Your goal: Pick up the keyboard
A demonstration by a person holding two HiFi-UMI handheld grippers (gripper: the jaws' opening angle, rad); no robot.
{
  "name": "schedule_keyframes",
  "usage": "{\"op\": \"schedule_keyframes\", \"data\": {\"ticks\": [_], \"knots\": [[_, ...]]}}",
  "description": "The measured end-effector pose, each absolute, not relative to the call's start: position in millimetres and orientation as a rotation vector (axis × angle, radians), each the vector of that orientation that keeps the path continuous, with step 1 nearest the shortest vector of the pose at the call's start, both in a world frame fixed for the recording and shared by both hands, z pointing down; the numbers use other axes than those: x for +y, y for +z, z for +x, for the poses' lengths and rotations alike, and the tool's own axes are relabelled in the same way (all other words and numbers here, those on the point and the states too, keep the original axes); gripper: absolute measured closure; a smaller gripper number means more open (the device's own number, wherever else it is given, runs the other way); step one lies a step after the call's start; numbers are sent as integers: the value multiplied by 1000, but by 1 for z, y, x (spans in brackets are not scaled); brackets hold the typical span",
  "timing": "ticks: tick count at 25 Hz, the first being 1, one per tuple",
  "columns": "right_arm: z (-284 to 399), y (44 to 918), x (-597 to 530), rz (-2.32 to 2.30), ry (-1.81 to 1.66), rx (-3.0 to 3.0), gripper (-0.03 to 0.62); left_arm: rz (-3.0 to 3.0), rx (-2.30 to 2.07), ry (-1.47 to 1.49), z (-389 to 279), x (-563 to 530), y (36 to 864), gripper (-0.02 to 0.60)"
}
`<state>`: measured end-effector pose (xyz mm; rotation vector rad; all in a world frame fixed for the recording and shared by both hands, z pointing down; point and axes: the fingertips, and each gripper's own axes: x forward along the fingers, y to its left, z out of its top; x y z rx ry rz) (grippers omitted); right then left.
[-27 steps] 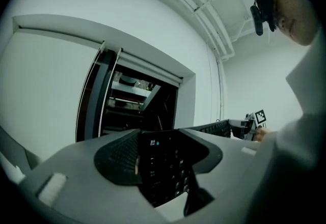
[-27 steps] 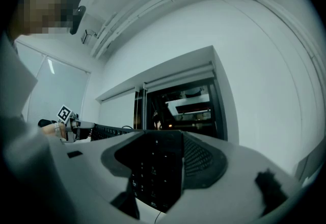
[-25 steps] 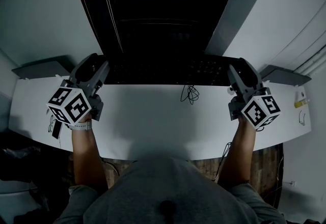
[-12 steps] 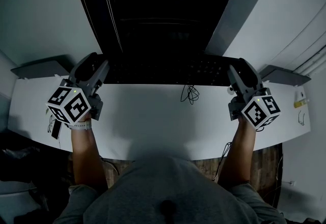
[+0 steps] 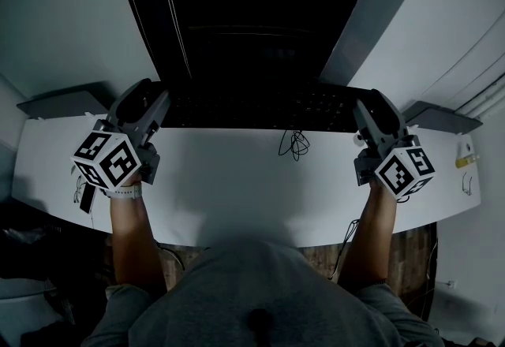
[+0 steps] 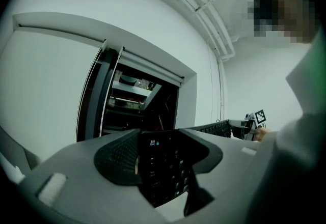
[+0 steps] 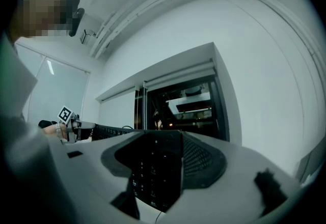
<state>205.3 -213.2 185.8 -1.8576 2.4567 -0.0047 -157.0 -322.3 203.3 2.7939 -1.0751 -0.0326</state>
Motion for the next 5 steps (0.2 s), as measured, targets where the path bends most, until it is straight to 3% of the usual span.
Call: {"op": "schedule_keyframes", "data": {"ticks": [5], "knots": [[206, 187, -214, -1854, -3, 2458, 358, 2787, -1077, -29, -156, -322, 206, 364]]}}
